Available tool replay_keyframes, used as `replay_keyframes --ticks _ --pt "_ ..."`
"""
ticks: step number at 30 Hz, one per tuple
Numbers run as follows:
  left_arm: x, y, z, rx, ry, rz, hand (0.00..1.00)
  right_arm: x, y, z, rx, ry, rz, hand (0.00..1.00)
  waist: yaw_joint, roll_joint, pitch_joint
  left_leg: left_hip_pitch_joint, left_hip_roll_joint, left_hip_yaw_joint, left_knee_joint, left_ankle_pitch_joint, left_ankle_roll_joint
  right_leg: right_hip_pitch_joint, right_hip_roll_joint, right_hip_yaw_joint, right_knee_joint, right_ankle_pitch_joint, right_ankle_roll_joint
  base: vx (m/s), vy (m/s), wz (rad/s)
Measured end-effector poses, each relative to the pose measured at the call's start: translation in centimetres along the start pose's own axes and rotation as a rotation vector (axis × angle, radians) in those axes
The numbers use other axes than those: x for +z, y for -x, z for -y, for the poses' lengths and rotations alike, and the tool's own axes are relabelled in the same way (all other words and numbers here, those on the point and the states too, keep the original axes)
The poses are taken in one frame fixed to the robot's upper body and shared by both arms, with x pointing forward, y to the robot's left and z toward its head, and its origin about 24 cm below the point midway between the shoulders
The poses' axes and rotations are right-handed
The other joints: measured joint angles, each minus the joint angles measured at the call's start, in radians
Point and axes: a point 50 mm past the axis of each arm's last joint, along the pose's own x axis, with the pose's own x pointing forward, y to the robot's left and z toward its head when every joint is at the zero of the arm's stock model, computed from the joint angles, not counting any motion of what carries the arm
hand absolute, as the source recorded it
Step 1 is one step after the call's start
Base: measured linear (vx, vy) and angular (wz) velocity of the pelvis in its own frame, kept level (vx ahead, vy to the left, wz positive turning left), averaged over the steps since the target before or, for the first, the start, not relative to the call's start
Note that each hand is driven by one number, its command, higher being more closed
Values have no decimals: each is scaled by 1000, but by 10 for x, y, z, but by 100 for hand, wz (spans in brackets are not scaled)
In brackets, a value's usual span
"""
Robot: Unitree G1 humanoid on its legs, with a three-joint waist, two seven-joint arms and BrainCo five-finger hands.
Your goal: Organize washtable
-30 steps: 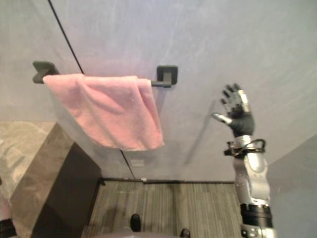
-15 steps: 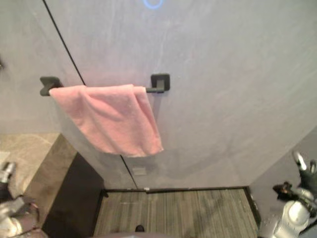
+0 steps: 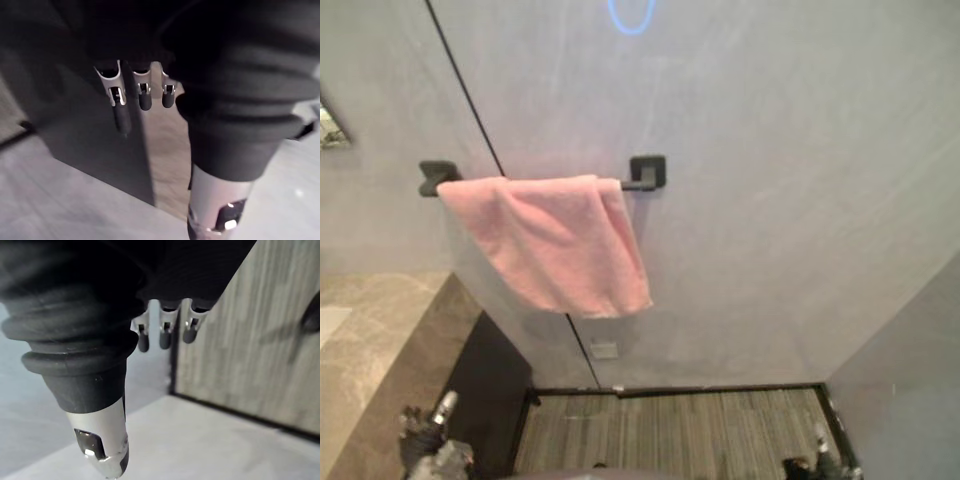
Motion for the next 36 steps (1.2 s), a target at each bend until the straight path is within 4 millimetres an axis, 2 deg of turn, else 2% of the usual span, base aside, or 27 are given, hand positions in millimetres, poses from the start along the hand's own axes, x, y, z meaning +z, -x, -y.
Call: replay_keyframes --ticks 1,2,3,4,7,9,11,14,18,25,32,36 --pt "-9 1 -3 19 -19 -45 0 -6 1 2 5 51 -24 0 -1 -14 -5 -2 -9 0 0 -9 0 -1 -3 0 -2 -1 -1 12 91 11" --pt "-24 4 -10 50 -56 -116 0 -21 5 8 14 139 -78 0 -13 -40 -10 3 -29 -3 11 -36 -3 -4 -34 7 -21 -3 -6 84 130 -2" --pt "-43 12 -21 85 -109 -214 0 -30 7 14 31 248 -113 0 -13 -41 0 6 -34 -17 51 -54 15 0 -32 4 -26 -3 -5 120 101 -7" --pt "-51 15 -27 99 -134 -255 0 -32 7 17 35 284 -123 0 -16 -25 3 15 -31 -22 27 -42 36 1 -23 3 -25 -3 -4 122 85 -11" --pt "-69 27 -46 171 -183 -356 0 -58 16 41 14 425 -270 0 -24 -46 10 33 -56 -33 1 -42 44 16 -37 7 -35 -4 -7 90 70 12" --pt "-69 28 -52 181 -215 -371 0 -61 17 47 19 461 -296 0 -25 -55 15 33 -62 -40 1 -45 49 17 -43 7 -31 -4 -7 77 36 8" --pt "-68 25 -55 87 -366 -419 0 -62 14 43 87 555 -325 0 -27 -54 18 34 -65 -41 1 -48 51 17 -44 8 -31 -5 -6 69 14 2" --pt "-68 23 -55 8 -444 -454 0 -60 11 37 146 621 -345 0 -42 -57 22 39 -64 -46 1 -52 46 24 -41 6 -31 -8 -1 55 -13 4" --pt "-68 18 -49 -102 -577 -487 0 -58 7 32 189 689 -361 0 -44 -52 25 49 -55 -48 1 -58 37 33 -27 7 -33 -17 11 59 -30 -4" --pt "-66 14 -41 -165 -678 -486 0 -55 4 27 215 761 -361 0 -44 -56 32 53 -42 -48 2 -59 27 35 -11 13 -38 -18 17 71 -32 -5" --pt "-63 10 -33 -206 -730 -471 0 -54 2 19 245 804 -350 0 -44 -59 66 70 -45 -50 1 -63 27 55 -12 12 -47 -22 16 23 -7 0" --pt "-60 7 -26 -227 -744 -449 0 -52 1 10 261 797 -340 0 -48 -65 112 100 -67 -93 1 -72 28 34 -53 -16 112 -117 10 -18 5 32"
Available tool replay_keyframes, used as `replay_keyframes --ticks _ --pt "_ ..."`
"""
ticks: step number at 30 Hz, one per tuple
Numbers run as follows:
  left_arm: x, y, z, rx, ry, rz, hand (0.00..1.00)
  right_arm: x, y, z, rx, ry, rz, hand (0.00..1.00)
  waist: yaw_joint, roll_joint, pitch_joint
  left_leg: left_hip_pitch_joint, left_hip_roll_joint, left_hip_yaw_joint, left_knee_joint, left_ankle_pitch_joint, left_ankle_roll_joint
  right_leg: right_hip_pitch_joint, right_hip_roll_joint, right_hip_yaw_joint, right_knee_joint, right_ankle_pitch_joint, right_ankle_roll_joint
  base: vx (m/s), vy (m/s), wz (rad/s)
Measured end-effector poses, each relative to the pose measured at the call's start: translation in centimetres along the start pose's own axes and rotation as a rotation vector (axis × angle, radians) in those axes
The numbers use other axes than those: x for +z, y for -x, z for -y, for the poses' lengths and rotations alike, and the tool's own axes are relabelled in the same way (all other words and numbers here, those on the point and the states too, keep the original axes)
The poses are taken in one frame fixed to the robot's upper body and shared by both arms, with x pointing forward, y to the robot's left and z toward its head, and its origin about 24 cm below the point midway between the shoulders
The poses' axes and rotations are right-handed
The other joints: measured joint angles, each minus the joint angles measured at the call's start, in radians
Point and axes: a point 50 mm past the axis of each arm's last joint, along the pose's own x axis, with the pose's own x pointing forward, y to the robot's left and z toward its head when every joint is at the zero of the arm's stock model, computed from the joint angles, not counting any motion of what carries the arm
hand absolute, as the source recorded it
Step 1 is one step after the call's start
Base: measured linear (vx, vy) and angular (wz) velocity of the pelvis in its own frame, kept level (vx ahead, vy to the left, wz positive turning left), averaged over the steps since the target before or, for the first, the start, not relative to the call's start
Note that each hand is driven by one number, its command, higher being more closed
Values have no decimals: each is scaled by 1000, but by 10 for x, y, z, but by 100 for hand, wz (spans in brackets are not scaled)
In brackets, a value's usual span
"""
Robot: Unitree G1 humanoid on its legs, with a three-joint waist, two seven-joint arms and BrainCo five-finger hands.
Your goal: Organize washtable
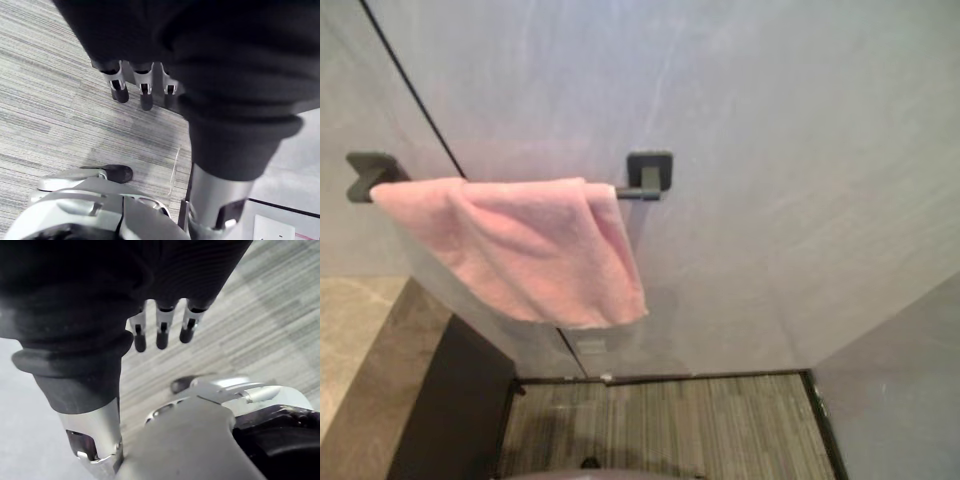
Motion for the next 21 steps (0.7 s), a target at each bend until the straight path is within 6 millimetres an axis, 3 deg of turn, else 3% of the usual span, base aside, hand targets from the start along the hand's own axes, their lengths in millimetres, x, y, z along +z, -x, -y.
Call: replay_keyframes --ticks 1,3,5,7,10,12,16,18,21 --pt "2 0 -1 -2 -19 5 0 0 0 -1 2 -3 2 0 -3 -5 5 0 -20 -32 0 -11 11 -21 -28 -3 106 -43 -5 -33 23 67" --pt "3 -1 0 -4 -46 10 0 3 0 0 1 -12 14 0 -3 -2 10 0 -22 -77 0 -14 16 -86 -39 75 279 -49 -13 -29 4 77" --pt "5 -1 -5 11 -61 16 0 2 1 -5 9 1 25 0 -5 -13 19 0 -27 -156 0 -14 16 -156 3 277 462 -28 -44 22 -28 98" --pt "8 -2 -10 25 -65 23 0 -4 3 -8 12 10 15 0 3 -30 12 -11 -26 -217 0 -13 16 -155 52 403 503 -27 -44 75 -108 95" --pt "12 -2 -11 31 -66 38 0 -4 3 -11 23 27 15 0 5 -39 8 -54 -13 -289 1 10 -7 -135 90 452 455 -47 -14 86 -146 73" --pt "12 -2 -11 33 -65 41 0 -1 2 -13 29 68 23 0 4 -47 3 -83 -17 -340 7 50 -6 -103 87 425 399 -75 2 87 -146 69" --pt "19 -4 -7 32 -29 55 0 -2 1 -13 33 110 9 0 7 -43 6 -135 -2 -454 9 98 -29 -34 93 293 302 -104 -30 19 -213 103" --pt "15 -3 -9 63 141 40 0 -4 2 -13 33 109 1 0 14 -47 6 -144 10 -501 9 113 -43 9 110 223 269 -122 -59 -27 -235 81" --pt "16 -3 -6 67 253 47 0 -6 2 -12 34 115 1 0 34 -46 11 -161 13 -518 9 141 -44 21 120 177 273 -154 -70 -71 -181 57"
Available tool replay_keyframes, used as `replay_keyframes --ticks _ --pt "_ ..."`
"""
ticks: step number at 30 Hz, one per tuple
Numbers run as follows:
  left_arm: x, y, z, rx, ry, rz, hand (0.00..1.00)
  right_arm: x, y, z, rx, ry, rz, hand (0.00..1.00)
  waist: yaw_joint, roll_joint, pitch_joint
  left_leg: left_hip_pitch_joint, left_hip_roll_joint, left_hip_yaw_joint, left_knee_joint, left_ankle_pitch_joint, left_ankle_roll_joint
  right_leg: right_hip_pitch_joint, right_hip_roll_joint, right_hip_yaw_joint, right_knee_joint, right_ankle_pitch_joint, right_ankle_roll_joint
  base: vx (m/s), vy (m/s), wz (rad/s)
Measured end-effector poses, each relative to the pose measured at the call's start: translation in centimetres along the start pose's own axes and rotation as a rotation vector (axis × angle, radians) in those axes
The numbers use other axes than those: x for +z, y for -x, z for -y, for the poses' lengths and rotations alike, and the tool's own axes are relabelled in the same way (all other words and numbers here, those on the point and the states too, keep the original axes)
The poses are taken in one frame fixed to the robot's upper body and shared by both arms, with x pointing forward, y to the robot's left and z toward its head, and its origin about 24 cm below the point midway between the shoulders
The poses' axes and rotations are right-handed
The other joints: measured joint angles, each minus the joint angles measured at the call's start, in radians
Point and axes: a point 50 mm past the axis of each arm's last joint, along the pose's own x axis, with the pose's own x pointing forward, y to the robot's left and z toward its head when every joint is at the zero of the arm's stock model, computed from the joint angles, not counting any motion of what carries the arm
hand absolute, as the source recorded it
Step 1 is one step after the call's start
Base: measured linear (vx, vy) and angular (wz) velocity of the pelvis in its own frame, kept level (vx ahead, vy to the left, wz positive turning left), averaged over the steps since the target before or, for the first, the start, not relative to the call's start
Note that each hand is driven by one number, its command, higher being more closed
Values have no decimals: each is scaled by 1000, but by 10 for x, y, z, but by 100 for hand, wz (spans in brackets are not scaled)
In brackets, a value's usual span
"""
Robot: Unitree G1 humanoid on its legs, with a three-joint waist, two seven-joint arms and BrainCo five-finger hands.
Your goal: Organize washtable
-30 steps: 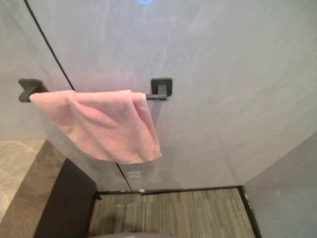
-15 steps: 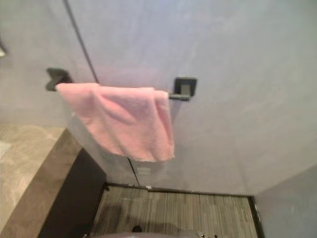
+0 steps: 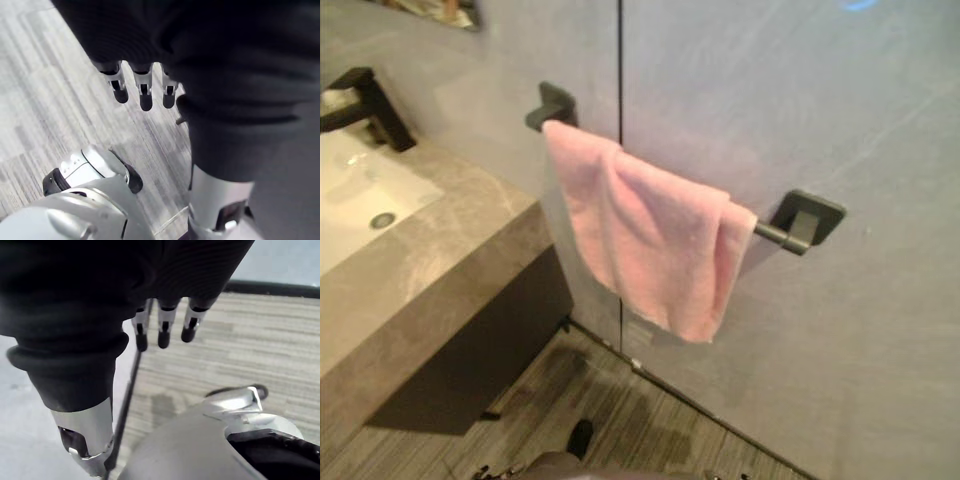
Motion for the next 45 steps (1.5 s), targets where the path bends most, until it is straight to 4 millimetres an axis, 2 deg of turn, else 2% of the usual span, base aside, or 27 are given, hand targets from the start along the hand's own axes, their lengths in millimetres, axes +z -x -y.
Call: replay_keyframes --ticks 3,6,7,8,9,10,11,13,14,15,16,17,18,19,21,22,23,24,25,26,29,34,40,41,43,44,45 --pt "9 -1 8 -20 45 36 0 7 -1 -1 10 19 31 0 2 7 23 -32 2 -14 16 25 -5 16 9 -63 -1 -49 -1 -151 -153 64" --pt "18 -1 15 -33 56 80 0 10 0 -2 15 25 53 0 24 3 43 -79 -9 -8 41 31 -12 26 -1 -111 -36 -151 13 -234 -119 39" --pt "19 -1 18 -38 65 81 0 14 0 -1 10 12 71 0 7 26 63 -89 3 26 41 3 26 35 0 -163 -34 -148 5 -256 -51 89" --pt "20 -1 19 -39 77 90 0 15 0 -1 9 10 74 0 -4 0 60 -108 9 91 60 -12 51 36 -17 -196 -35 -140 -4 -231 -7 98" --pt "21 -2 19 -40 84 93 0 15 0 -2 10 13 74 0 -4 -2 62 -127 8 130 103 -13 53 36 -28 -216 -35 -135 -5 -180 43 85" --pt "24 -2 20 -43 95 101 0 14 0 -2 11 18 70 0 -2 -7 64 -163 7 258 273 -23 69 35 -50 -256 -33 -121 8 -125 56 84" --pt "24 -2 19 -42 91 104 0 16 0 -2 13 27 76 0 -4 -5 68 -186 23 378 369 -106 109 28 -63 -287 -19 -117 13 -99 35 87" --pt "24 -1 22 -52 82 105 0 25 -2 0 8 48 103 0 -9 26 93 -199 19 421 352 -95 128 19 -34 -286 -4 -115 1 -99 32 95" --pt "26 -2 23 -53 75 110 0 26 -2 0 8 62 106 0 -22 21 86 -186 -4 414 221 -68 154 14 -6 -271 -81 -98 -16 -125 77 135" --pt "28 -3 19 -45 70 110 0 25 -1 -8 26 55 105 0 -33 -1 88 -202 15 534 216 -144 175 22 -31 -319 -157 -34 0 -88 94 112" --pt "31 -3 16 -40 64 114 0 25 -1 -11 32 48 108 0 -29 -17 99 -217 35 600 297 -165 198 22 -51 -339 -163 -17 19 -19 50 86" --pt "27 -4 9 -22 41 92 0 24 -1 -13 36 39 107 0 -31 -23 112 -209 113 734 545 -196 232 38 -75 -376 -128 -13 24 -29 61 75" --pt "18 -3 12 -27 27 59 0 26 -1 -4 16 43 115 0 -46 10 109 -193 125 775 557 -237 202 29 -58 -381 -82 -15 24 -58 101 88" --pt "18 -3 13 -34 6 58 0 27 -1 -2 10 45 118 0 -53 24 112 -192 113 772 530 -237 203 23 -60 -371 -75 -31 23 -114 160 122" --pt "24 -5 15 -53 -87 70 0 27 -2 -1 7 39 113 0 -72 26 98 -136 -8 686 281 -213 168 33 -33 -354 -165 -35 1 -103 160 145" --pt "26 -7 10 -39 -101 55 0 20 -1 -10 29 29 88 0 -83 -14 72 -136 -15 767 301 -290 156 42 -87 -409 -216 0 12 -50 140 114" --pt "18 -6 5 -30 -106 27 0 19 -1 -12 30 6 87 0 -62 -10 83 -140 81 802 555 -358 222 55 -109 -437 -213 18 29 -33 96 72" --pt "11 -4 6 -29 -102 7 0 18 0 -4 10 1 90 0 -55 26 74 -120 121 787 549 -350 183 74 -80 -443 -221 28 35 -16 137 52" --pt "2 -2 9 -42 -116 -19 0 23 -2 5 -18 11 99 0 -62 45 58 -103 88 698 468 -364 115 85 -75 -454 -243 40 67 13 207 61" --pt "3 -2 9 -60 -146 -13 0 19 -2 5 -15 14 75 0 -57 49 47 -44 22 697 303 -281 131 80 -90 -451 -276 77 22 27 233 69" --pt "3 -2 11 -82 -153 -14 0 17 -2 6 -22 -4 64 0 -59 50 32 2 -46 650 133 -178 161 82 -85 -456 -311 102 21 -64 96 57" --pt "0 -2 9 -80 -151 -25 0 16 -2 5 -20 -16 49 0 -57 50 32 50 -70 608 -9 -93 152 87 -70 -457 -313 117 43 -136 -9 21" --pt "-3 -1 11 -86 -149 -32 0 18 -3 9 -38 -64 43 0 -58 60 41 58 -101 545 -10 -85 152 111 -107 -544 -249 53 87 -132 -36 45" --pt "-3 -1 12 -88 -151 -31 0 15 -3 10 -45 -93 33 0 -59 60 39 41 -116 538 -10 -98 169 108 -123 -564 -222 24 99 -43 3 107" --pt "0 -1 15 -96 -150 -23 0 7 -1 13 -63 -168 9 0 -60 55 31 19 -134 558 47 -128 211 94 -127 -528 -166 -66 163 39 -14 120" --pt "4 -2 14 -99 -160 -4 0 3 -1 16 -75 -200 -3 0 -51 53 30 -12 -153 511 89 -136 228 70 -96 -370 -89 -43 77 72 -37 106" --pt "3 -2 16 -107 -173 -8 0 3 -1 17 -79 -221 -10 0 -47 52 34 -9 -161 474 87 -134 237 49 -97 -312 -26 -38 66 125 23 146"
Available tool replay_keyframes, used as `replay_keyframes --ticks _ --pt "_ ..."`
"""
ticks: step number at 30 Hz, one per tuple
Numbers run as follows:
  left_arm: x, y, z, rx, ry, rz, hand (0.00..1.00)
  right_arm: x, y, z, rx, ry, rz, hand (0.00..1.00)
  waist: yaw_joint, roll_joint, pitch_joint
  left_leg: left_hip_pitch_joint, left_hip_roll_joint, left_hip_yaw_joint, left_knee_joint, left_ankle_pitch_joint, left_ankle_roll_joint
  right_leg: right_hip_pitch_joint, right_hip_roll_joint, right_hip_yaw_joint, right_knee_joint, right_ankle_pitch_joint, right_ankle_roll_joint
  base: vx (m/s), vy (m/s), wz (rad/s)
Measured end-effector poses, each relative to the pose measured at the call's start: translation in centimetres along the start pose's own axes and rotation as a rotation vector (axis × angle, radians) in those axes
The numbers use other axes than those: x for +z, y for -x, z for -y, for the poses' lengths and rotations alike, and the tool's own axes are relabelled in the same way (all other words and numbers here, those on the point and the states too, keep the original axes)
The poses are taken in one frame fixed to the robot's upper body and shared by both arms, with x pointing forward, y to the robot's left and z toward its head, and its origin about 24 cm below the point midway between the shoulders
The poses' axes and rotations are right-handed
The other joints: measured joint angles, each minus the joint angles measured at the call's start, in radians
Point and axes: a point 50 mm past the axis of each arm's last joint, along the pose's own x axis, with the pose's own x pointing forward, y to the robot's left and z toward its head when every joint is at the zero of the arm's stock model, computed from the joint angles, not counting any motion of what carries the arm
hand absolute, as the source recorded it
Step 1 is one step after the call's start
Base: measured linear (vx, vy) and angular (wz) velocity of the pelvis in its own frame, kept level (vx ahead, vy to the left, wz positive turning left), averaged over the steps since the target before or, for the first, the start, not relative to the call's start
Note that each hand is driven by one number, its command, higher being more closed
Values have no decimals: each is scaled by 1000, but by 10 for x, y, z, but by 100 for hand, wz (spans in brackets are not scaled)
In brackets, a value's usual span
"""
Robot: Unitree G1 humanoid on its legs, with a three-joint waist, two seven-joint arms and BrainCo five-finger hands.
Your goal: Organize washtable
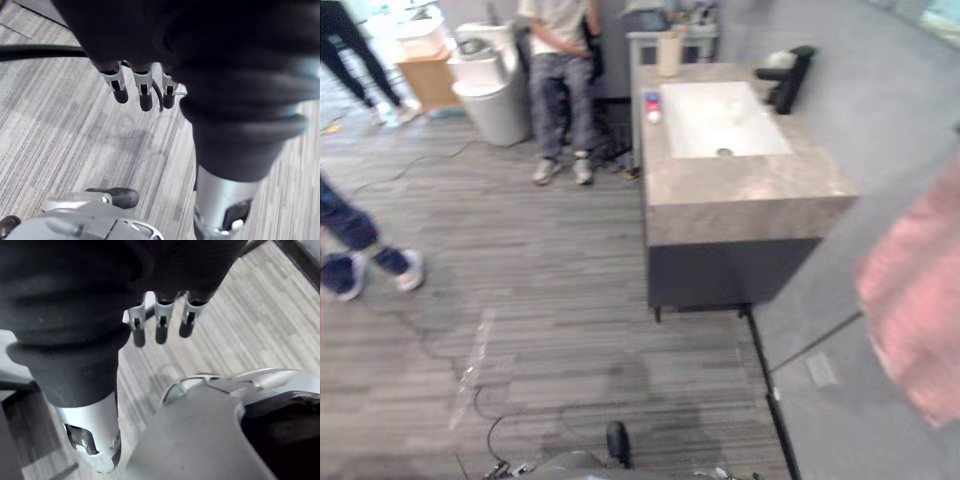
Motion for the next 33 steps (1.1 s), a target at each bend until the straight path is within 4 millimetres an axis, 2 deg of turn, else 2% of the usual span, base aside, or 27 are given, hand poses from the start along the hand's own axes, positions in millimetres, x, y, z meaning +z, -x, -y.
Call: replay_keyframes --ticks 1,2,3,4,6,7,9,10,11,14,17,18,19,21,22,23,25,26,29,33 --pt "5 -1 8 -30 -28 21 0 1 0 4 -11 -26 -1 0 -8 45 -15 17 2 -67 -15 4 -4 -73 30 156 132 19 -55 158 101 168" --pt "10 -1 10 -41 -37 39 0 1 0 6 -19 -32 1 0 -12 43 -17 18 -5 -113 -14 18 -24 -90 57 274 172 1 -42 188 121 165" --pt "14 -2 11 -45 -36 56 0 1 0 5 -16 -34 0 0 -8 35 -17 22 -13 -131 -15 19 -26 -97 61 319 179 -7 -28 175 88 141" --pt "19 -2 10 -44 -38 79 0 2 -1 -1 -4 -34 -2 0 6 16 -22 24 -31 -163 -17 20 -28 -109 52 364 174 -25 4 151 35 106" --pt "20 -2 9 -44 -38 89 0 3 -1 -4 6 -3 -8 0 23 -1 -35 39 -44 -211 -30 24 -32 -98 33 349 103 -25 12 167 -23 83" --pt "19 -1 7 -41 -39 87 0 6 -2 -8 16 42 -6 0 29 3 -42 43 -46 -226 -39 32 -38 -96 33 329 45 -25 12 141 -56 47" --pt "20 -1 6 -48 -40 90 0 11 -3 -14 31 101 9 0 44 -12 -56 45 -46 -251 -42 48 -23 -86 40 295 -41 -21 5 106 -70 35" --pt "19 -1 6 -51 -40 90 0 14 -3 -17 42 124 19 0 45 -6 -53 35 -46 -263 -36 52 -18 -84 49 276 -74 -20 2 92 -115 35" --pt "19 -1 7 -51 -30 87 0 19 -4 -20 48 124 31 0 45 -12 -55 26 -47 -279 -25 53 -18 -77 59 255 -104 -13 -11 67 -146 50" --pt "17 -1 8 -49 -8 76 0 22 -4 -23 57 109 40 0 45 -4 -50 27 -58 -334 -22 68 -36 -48 72 206 -142 15 -39 -19 -166 56" --pt "15 -1 11 -54 16 72 0 23 -4 -24 59 92 45 0 44 14 -41 33 -55 -394 -26 82 -61 -33 85 154 -128 20 -33 -92 -175 61" --pt "14 -1 12 -48 69 71 0 24 -4 -24 59 85 48 0 47 9 -33 25 -48 -399 -29 78 -62 -32 88 126 -114 18 -39 -150 -161 54" --pt "14 -1 12 -46 85 70 0 24 -4 -24 60 78 51 0 45 13 -30 20 -44 -383 -27 73 -66 -33 88 114 -113 19 -42 -206 -151 53" --pt "11 0 11 -40 118 64 0 26 -4 -26 66 80 60 0 42 2 -31 1 -15 -265 18 32 -68 -39 73 80 -119 29 -57 -95 -58 40" --pt "11 0 8 -29 135 66 0 27 -3 -29 77 85 68 0 39 -5 -26 -29 24 -136 123 20 -55 -43 62 62 -113 30 -60 52 -48 35" --pt "10 0 6 -18 148 63 0 27 -3 -32 89 79 69 0 37 -15 -24 -31 54 -58 190 -41 -75 -47 49 55 -106 31 -59 60 -41 33" --pt "3 1 3 -3 164 36 0 25 -2 -34 105 59 69 0 34 -17 -25 -15 79 -13 206 -92 -100 -56 39 50 -105 36 -50 57 33 15" --pt "1 1 2 2 167 28 0 25 -2 -36 116 43 68 0 29 -17 -25 5 78 -7 162 -97 -106 -57 36 51 -107 40 -43 27 81 -2" --pt "-1 1 -3 11 132 16 0 20 0 -41 159 -40 63 0 15 -15 -35 109 45 19 -63 -11 -78 -54 52 112 -161 71 -32 -15 111 -42" --pt "-1 0 -7 3 71 4 0 16 0 -41 171 -112 49 0 -11 -21 -36 112 34 29 -89 1 -68 -47 51 130 -212 102 -27 -1 89 -14"
